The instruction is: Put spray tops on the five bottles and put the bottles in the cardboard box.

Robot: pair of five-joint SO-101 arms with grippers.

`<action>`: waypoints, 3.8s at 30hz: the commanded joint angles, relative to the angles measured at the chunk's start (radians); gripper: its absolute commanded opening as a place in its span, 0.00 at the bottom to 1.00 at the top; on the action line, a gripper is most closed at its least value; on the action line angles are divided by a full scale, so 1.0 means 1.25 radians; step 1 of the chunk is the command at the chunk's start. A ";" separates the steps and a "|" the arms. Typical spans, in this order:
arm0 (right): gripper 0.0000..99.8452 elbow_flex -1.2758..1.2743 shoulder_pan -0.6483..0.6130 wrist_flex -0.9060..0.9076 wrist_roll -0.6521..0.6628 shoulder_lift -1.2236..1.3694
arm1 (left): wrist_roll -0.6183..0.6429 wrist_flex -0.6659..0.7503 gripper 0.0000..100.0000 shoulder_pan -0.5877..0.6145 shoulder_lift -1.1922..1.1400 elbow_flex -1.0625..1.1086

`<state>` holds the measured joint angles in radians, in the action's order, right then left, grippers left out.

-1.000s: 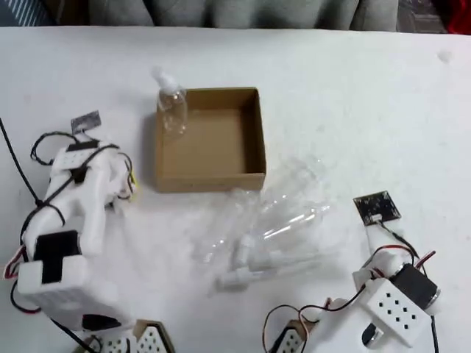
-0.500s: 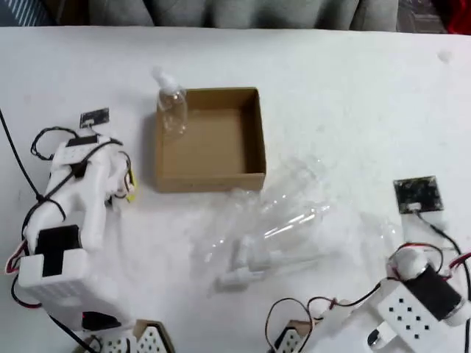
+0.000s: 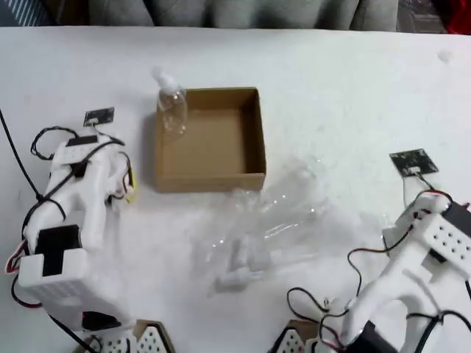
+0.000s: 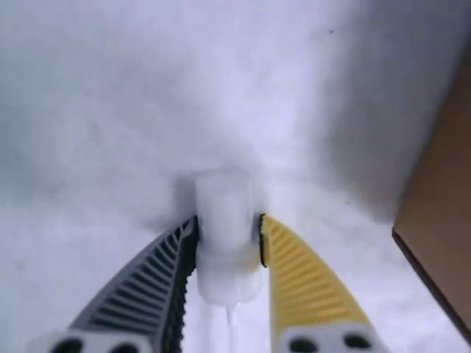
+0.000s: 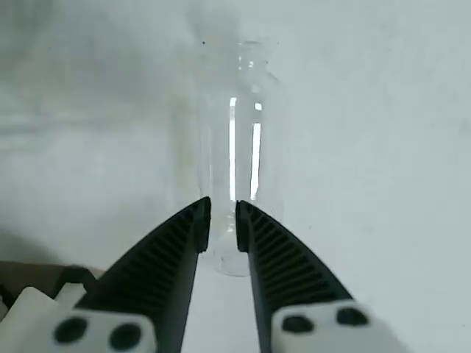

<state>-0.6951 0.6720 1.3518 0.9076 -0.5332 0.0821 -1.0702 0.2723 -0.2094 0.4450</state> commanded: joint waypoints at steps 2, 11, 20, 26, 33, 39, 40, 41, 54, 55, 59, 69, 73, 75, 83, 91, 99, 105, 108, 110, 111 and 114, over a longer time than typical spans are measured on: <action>0.18 0.041 -0.015 -0.041 -0.010 0.051 | -0.010 -0.014 0.02 0.003 -0.002 -0.026; 0.22 0.041 -0.028 -0.114 -0.010 0.143 | -0.010 -0.012 0.02 0.003 -0.002 -0.027; 0.22 0.043 -0.084 -0.131 -0.009 0.245 | -0.011 -0.012 0.02 0.003 -0.002 -0.027; 0.22 0.020 -0.080 -0.197 -0.004 0.255 | -0.011 -0.012 0.02 0.003 -0.002 -0.027; 0.27 -0.026 -0.082 -0.269 -0.001 0.255 | -0.011 -0.012 0.02 0.003 -0.002 -0.027; 0.29 -0.043 -0.075 -0.269 -0.007 0.253 | -0.011 -0.012 0.02 0.003 -0.002 -0.027; 0.29 -0.043 -0.074 -0.267 -0.009 0.253 | -0.011 -0.012 0.02 0.003 -0.002 -0.027; 0.29 -0.045 -0.068 -0.265 -0.009 0.253 | -0.011 -0.012 0.02 0.003 -0.002 -0.028; 0.29 -0.055 -0.052 -0.298 -0.106 0.256 | -0.011 -0.012 0.02 0.004 -0.002 -0.028; 0.29 -0.056 -0.052 -0.298 -0.106 0.256 | -0.011 -0.012 0.02 0.004 -0.002 -0.028; 0.29 -0.056 -0.051 -0.296 -0.174 0.256 | -0.011 -0.012 0.02 0.004 -0.002 -0.027; 0.20 -0.052 -0.053 -0.310 -0.264 0.255 | -0.011 -0.012 0.02 0.007 -0.002 -0.027; 0.19 -0.059 -0.073 -0.316 -0.205 0.260 | -0.011 -0.012 0.02 0.007 -0.002 -0.027; 0.20 -0.056 -0.078 -0.316 -0.200 0.276 | -0.011 -0.012 0.02 0.007 -0.002 -0.027; 0.27 -0.007 -0.083 -0.316 -0.151 0.338 | -0.011 -0.012 0.02 0.007 -0.002 -0.026; 0.23 0.053 -0.083 -0.315 -0.137 0.403 | -0.011 -0.012 0.02 0.006 -0.002 -0.027; 0.04 0.140 -0.077 -0.231 -0.139 0.409 | -0.011 -0.012 0.02 0.004 -0.002 -0.028; 0.02 0.280 -0.078 -0.053 -0.145 0.408 | -0.011 -0.012 0.02 0.004 -0.002 -0.028; 0.02 0.312 -0.084 0.021 -0.145 0.403 | -0.011 -0.012 0.02 0.004 -0.002 -0.029; 0.02 0.308 -0.099 0.051 -0.145 0.376 | -0.011 -0.012 0.02 0.004 -0.002 -0.029; 0.02 0.296 -0.102 0.062 -0.146 0.353 | -0.011 -0.012 0.02 0.004 -0.002 -0.031; 0.02 0.242 -0.117 0.082 -0.162 0.253 | -0.011 -0.012 0.02 0.004 -0.002 -0.031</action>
<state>-0.3621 0.5554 1.4101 0.7265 -0.0483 0.0821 -1.0702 0.2723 -0.2094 0.4450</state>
